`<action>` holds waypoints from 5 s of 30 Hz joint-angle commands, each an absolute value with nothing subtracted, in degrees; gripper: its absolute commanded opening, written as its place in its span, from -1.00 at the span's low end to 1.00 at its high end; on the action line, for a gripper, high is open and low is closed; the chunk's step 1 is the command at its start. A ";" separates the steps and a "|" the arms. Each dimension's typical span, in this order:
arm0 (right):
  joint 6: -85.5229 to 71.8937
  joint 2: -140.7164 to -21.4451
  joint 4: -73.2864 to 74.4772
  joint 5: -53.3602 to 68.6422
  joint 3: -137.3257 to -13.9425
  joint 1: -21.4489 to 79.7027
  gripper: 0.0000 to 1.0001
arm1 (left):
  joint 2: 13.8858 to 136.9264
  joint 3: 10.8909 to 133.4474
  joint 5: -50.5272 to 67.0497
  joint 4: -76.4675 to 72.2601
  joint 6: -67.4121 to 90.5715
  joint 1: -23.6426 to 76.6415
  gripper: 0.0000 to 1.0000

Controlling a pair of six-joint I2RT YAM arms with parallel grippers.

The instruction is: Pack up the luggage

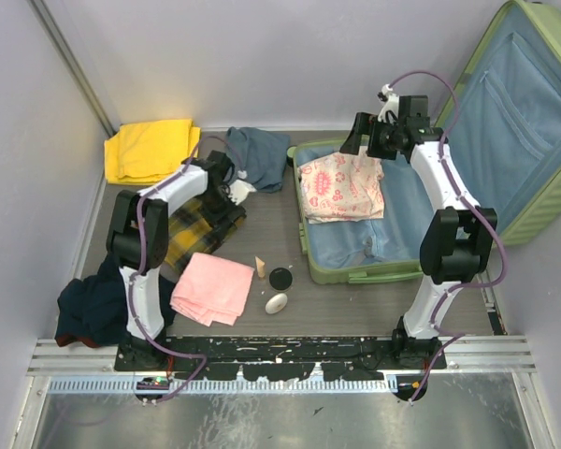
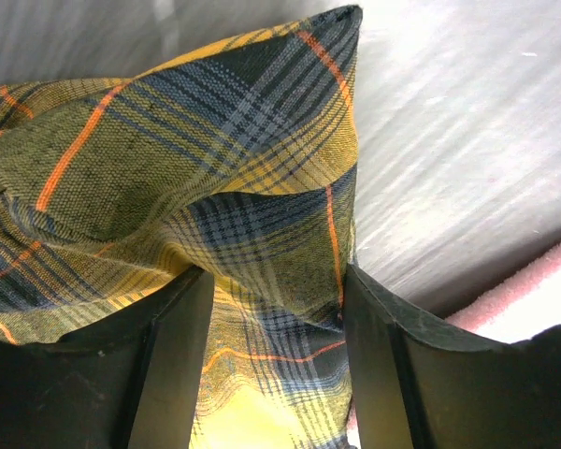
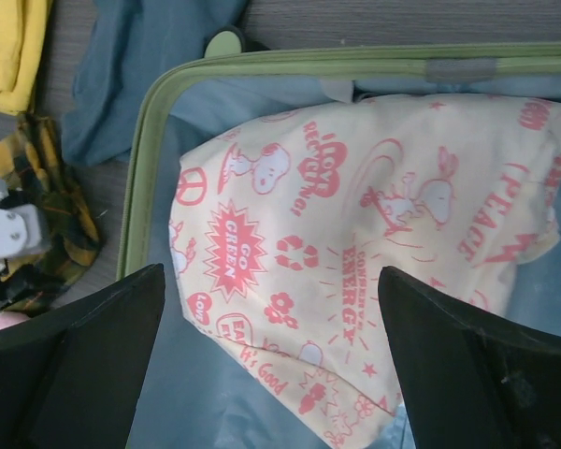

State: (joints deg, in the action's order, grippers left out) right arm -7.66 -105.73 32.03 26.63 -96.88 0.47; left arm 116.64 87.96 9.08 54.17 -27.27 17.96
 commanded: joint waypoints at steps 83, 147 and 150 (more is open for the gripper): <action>-19.94 -126.23 23.02 26.71 -125.59 35.01 -0.99 | 86.90 76.02 24.97 23.91 22.92 -4.39 -1.00; 28.54 -84.04 37.17 36.21 -59.02 -8.37 0.25 | 105.25 101.50 15.86 36.45 8.40 45.90 0.79; 29.76 -83.30 40.65 34.58 -62.41 -9.09 0.55 | 102.35 101.13 18.29 38.57 8.40 42.90 0.96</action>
